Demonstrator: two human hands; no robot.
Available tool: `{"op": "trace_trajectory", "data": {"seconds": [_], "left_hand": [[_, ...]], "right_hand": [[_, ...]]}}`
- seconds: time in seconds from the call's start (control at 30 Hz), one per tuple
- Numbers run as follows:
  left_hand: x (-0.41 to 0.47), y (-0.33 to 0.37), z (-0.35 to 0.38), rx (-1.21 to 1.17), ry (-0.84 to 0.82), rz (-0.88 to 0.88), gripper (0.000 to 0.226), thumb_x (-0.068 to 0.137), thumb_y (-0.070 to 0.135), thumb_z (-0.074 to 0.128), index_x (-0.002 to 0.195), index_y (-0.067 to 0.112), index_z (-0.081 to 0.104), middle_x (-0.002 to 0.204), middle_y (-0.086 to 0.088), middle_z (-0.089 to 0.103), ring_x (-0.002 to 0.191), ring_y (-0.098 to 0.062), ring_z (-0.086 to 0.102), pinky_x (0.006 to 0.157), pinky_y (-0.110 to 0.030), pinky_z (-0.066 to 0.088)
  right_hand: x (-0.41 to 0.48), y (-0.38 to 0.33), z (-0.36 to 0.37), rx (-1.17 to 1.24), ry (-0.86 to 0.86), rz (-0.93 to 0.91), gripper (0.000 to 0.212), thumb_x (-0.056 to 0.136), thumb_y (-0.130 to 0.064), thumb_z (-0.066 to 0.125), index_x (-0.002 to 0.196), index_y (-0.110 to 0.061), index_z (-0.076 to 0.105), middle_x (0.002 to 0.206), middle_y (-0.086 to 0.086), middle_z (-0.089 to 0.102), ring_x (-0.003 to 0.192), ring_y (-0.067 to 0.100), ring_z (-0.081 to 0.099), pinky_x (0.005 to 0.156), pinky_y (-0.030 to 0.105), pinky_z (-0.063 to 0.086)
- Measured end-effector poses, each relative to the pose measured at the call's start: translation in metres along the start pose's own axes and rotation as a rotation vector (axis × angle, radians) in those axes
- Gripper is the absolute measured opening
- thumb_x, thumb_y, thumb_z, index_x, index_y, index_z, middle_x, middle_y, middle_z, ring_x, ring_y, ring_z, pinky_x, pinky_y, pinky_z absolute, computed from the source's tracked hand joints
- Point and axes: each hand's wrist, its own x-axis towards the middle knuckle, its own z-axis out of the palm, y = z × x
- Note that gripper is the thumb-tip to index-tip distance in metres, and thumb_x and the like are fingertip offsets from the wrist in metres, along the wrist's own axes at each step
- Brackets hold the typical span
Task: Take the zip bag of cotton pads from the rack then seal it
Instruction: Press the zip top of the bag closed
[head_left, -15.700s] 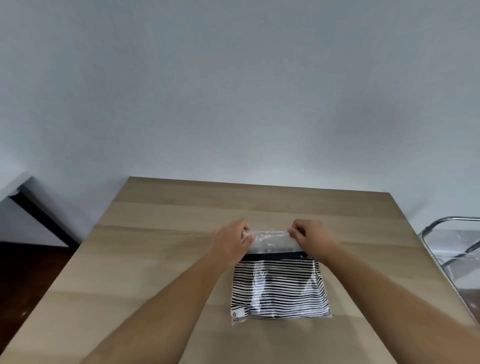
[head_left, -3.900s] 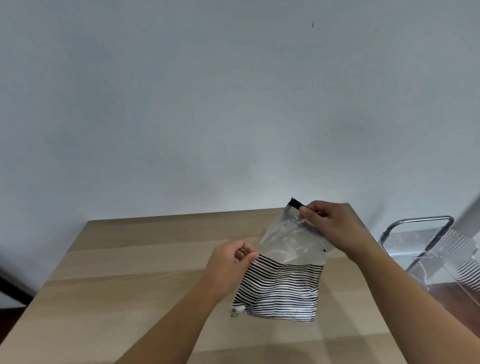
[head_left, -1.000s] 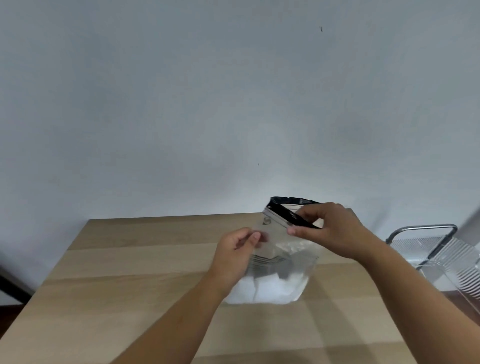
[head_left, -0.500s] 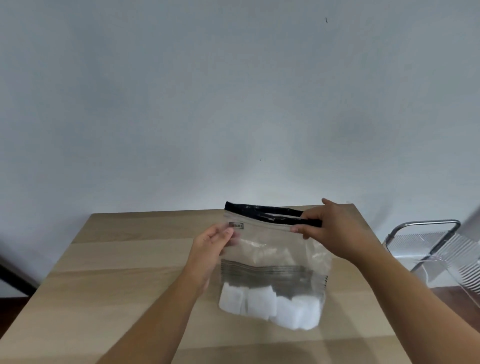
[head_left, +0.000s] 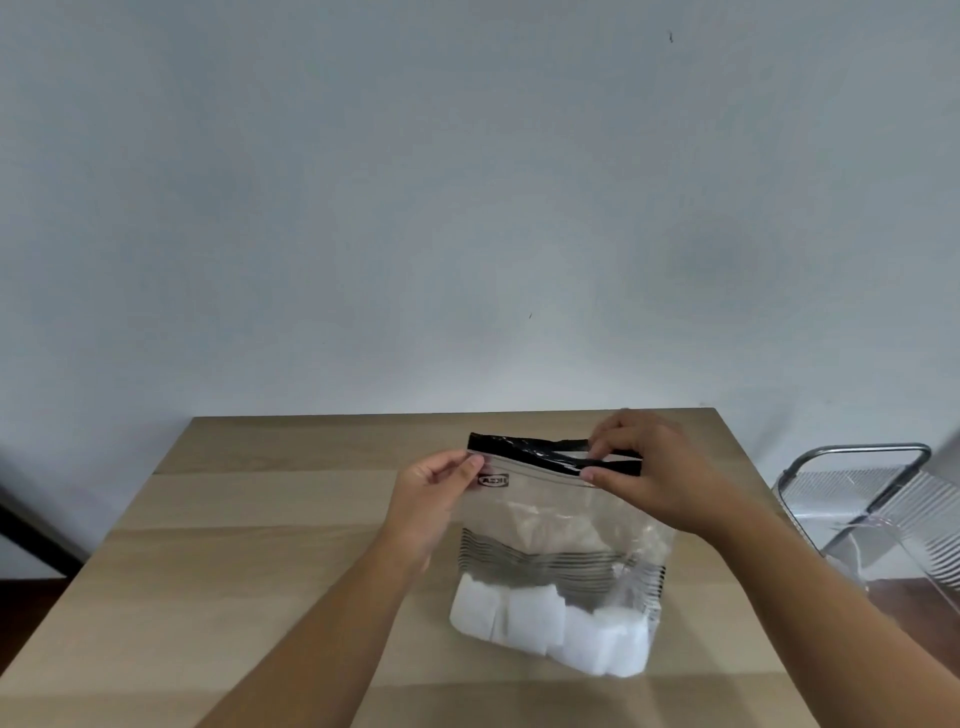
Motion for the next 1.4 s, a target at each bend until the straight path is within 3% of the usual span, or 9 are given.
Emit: {"op": "trace_trajectory", "data": {"seconds": [0.1, 0.2, 0.3, 0.47, 0.67, 0.8, 0.97, 1.23, 1.4], "left_hand": [[-0.005, 0.005, 0.010, 0.001, -0.065, 0.021, 0.011, 0.082, 0.005, 0.064, 0.086, 0.009, 0.073, 0.069, 0.007, 0.075, 0.064, -0.001, 0.066, 0.060, -0.010, 0.048], [-0.009, 0.009, 0.018, 0.023, -0.125, 0.062, 0.012, 0.081, 0.000, 0.064, 0.091, -0.002, 0.071, 0.068, 0.006, 0.074, 0.065, -0.002, 0.065, 0.065, -0.012, 0.050], [-0.012, 0.013, 0.020, 0.016, -0.124, 0.092, 0.013, 0.081, -0.002, 0.064, 0.091, -0.001, 0.071, 0.068, 0.006, 0.073, 0.064, -0.001, 0.064, 0.065, -0.012, 0.050], [-0.016, 0.016, 0.022, 0.003, -0.094, 0.101, 0.014, 0.082, 0.002, 0.064, 0.085, 0.012, 0.073, 0.066, 0.006, 0.074, 0.064, 0.000, 0.065, 0.063, -0.010, 0.049], [-0.017, 0.018, 0.024, -0.042, -0.046, 0.108, 0.013, 0.082, 0.002, 0.065, 0.081, 0.014, 0.070, 0.064, 0.002, 0.074, 0.063, -0.003, 0.067, 0.061, -0.011, 0.050], [-0.018, 0.018, 0.025, -0.010, -0.055, 0.126, 0.015, 0.082, 0.005, 0.066, 0.079, 0.019, 0.071, 0.065, 0.002, 0.074, 0.065, -0.004, 0.068, 0.062, -0.011, 0.050], [-0.018, 0.017, 0.025, 0.052, -0.064, 0.162, 0.013, 0.082, 0.007, 0.067, 0.078, 0.019, 0.072, 0.067, 0.002, 0.074, 0.068, -0.007, 0.069, 0.066, -0.013, 0.051], [-0.014, 0.013, 0.027, 0.149, -0.033, 0.203, 0.021, 0.083, 0.009, 0.067, 0.071, 0.026, 0.070, 0.067, 0.003, 0.074, 0.070, -0.012, 0.068, 0.072, -0.025, 0.055], [-0.015, 0.013, 0.025, 0.114, -0.045, 0.177, 0.017, 0.082, 0.008, 0.067, 0.073, 0.023, 0.070, 0.070, 0.001, 0.074, 0.071, -0.013, 0.067, 0.072, -0.022, 0.054]], "right_hand": [[0.007, -0.014, 0.004, 0.044, -0.048, -0.078, 0.007, 0.076, -0.044, 0.069, 0.077, -0.037, 0.066, 0.116, -0.019, 0.054, 0.109, 0.005, 0.048, 0.097, 0.031, 0.035], [0.014, -0.023, 0.009, 0.087, -0.129, -0.125, 0.015, 0.079, -0.039, 0.068, 0.085, -0.025, 0.070, 0.121, -0.012, 0.058, 0.105, 0.005, 0.055, 0.092, 0.027, 0.042], [0.018, -0.026, 0.011, 0.132, -0.141, -0.107, 0.015, 0.081, -0.033, 0.068, 0.080, -0.018, 0.070, 0.091, -0.006, 0.068, 0.079, 0.001, 0.059, 0.073, 0.022, 0.045], [0.017, -0.024, 0.017, 0.199, -0.079, -0.017, 0.024, 0.080, -0.035, 0.069, 0.065, -0.017, 0.064, 0.049, -0.008, 0.049, 0.044, 0.004, 0.041, 0.043, 0.014, 0.030], [0.017, -0.026, 0.021, 0.210, -0.027, -0.004, 0.013, 0.077, -0.035, 0.072, 0.078, -0.026, 0.063, 0.063, -0.009, 0.062, 0.054, 0.003, 0.051, 0.051, 0.015, 0.038], [0.016, -0.027, 0.018, 0.260, -0.059, 0.030, 0.023, 0.077, -0.034, 0.073, 0.092, -0.032, 0.056, 0.073, -0.010, 0.068, 0.066, 0.006, 0.061, 0.060, 0.018, 0.044], [0.017, -0.028, 0.016, 0.220, -0.111, 0.018, 0.011, 0.081, -0.029, 0.068, 0.072, -0.024, 0.066, 0.046, -0.016, 0.053, 0.044, 0.001, 0.045, 0.043, 0.011, 0.032], [0.017, -0.030, 0.021, 0.178, -0.103, 0.007, 0.013, 0.082, -0.026, 0.067, 0.070, -0.021, 0.067, 0.054, -0.004, 0.057, 0.045, 0.004, 0.041, 0.046, 0.017, 0.031], [0.017, -0.026, 0.017, 0.212, -0.189, 0.044, 0.022, 0.077, -0.036, 0.072, 0.065, -0.017, 0.068, 0.044, -0.010, 0.048, 0.041, 0.004, 0.037, 0.041, 0.015, 0.026]]}}
